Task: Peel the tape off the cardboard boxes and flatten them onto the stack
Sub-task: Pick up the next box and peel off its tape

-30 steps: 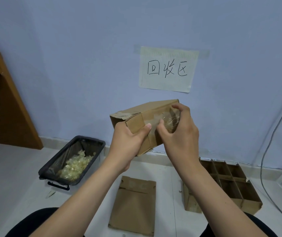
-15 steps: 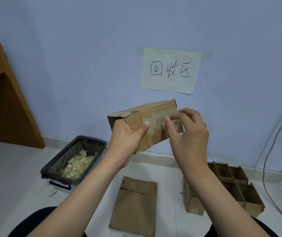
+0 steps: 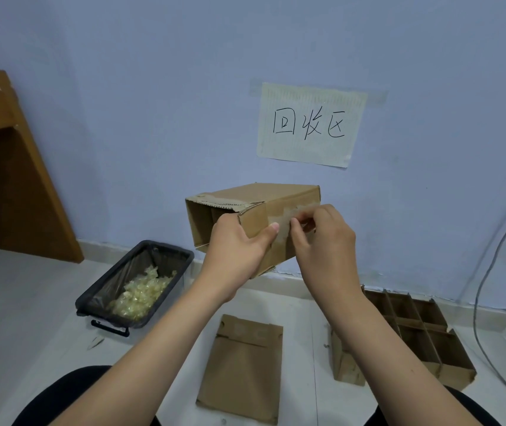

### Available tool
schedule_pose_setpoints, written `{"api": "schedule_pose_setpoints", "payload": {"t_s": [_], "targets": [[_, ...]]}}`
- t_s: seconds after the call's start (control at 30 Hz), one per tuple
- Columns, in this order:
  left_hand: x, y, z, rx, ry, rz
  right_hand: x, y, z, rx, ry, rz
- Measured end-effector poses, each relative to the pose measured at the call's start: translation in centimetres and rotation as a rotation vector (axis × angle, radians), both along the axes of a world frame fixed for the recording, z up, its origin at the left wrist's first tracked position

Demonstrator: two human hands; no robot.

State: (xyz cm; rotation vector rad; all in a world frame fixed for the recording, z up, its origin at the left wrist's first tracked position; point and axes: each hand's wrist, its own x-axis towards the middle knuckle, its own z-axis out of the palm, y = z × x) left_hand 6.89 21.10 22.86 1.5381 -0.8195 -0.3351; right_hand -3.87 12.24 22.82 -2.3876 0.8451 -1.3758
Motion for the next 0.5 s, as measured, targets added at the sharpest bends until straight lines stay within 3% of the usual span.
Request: {"api": "schedule_pose_setpoints", "payload": {"t_s": [0.27, 0.5], "targets": [[0.03, -0.06, -0.15, 0.010, -0.070, -0.041, 0.13, -0.33, 0.01, 0.037, 0.120, -0.032], [0.55, -0.40, -0.09, -0.009, 0.024, -0.021, -0.39, -0.43, 0.67, 0.191, 0.030, 0.002]]}}
